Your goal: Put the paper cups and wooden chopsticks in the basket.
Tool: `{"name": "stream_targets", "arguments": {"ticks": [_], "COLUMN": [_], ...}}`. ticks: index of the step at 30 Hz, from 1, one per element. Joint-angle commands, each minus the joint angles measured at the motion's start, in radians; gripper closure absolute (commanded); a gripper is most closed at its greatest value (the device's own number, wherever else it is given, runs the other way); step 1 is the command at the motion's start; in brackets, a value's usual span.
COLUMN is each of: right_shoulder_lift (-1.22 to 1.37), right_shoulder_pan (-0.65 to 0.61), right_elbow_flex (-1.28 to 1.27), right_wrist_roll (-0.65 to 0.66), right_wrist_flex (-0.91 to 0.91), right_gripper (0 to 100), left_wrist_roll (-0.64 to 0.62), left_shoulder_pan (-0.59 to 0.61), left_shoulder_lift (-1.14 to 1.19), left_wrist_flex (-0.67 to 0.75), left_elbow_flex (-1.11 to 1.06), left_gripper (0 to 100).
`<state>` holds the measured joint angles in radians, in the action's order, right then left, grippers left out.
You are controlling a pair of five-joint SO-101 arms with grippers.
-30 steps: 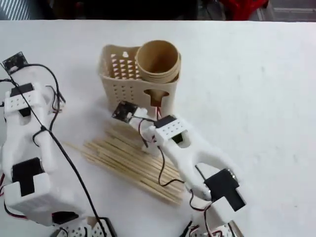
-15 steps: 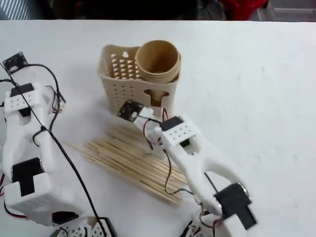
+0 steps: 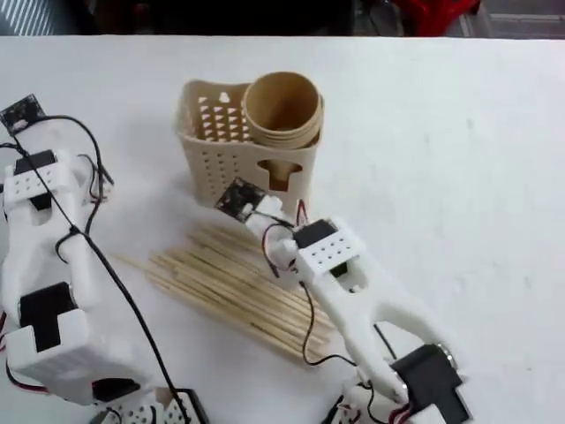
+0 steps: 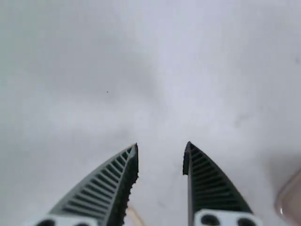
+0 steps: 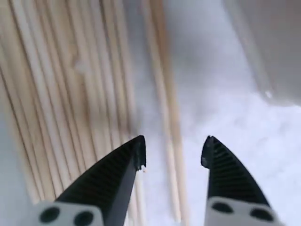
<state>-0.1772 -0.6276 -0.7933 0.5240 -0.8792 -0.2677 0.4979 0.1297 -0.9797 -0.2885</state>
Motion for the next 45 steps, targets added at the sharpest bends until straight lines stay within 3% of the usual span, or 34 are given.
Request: {"name": "stream_targets", "arguments": {"ticks": [1, 16, 20, 35, 40, 45], "right_shoulder_lift": [0.038, 0.105, 0.09, -0.257, -0.509, -0.687], "right_shoulder_pan": [-0.058, 0.024, 0.016, 0.018, -0.021, -0.062], "right_elbow_flex": [0.012, 0.048, 0.048, 0.058, 0.169, 0.341], "right_wrist_roll": [0.008, 0.014, 0.014, -0.018, -0.114, -0.117], "right_wrist_flex": [0.013, 0.064, 0.059, -0.076, -0.174, -0.147], "right_gripper": [81.4, 98.1, 98.0, 98.1, 98.1, 98.1], "left_wrist_roll": [-0.008, -0.008, -0.008, -0.009, -0.009, -0.009], "left_shoulder_pan": [0.013, 0.013, 0.01, 0.008, 0.008, 0.008], "left_shoulder_lift": [-0.002, -0.002, -0.002, -0.001, -0.001, -0.001], "left_wrist_flex": [0.017, 0.017, 0.017, 0.028, 0.041, 0.041], "left_elbow_flex": [0.003, 0.002, 0.002, 0.0, -0.002, -0.002], "left_gripper": [83, 83, 83, 83, 83, 83]}}
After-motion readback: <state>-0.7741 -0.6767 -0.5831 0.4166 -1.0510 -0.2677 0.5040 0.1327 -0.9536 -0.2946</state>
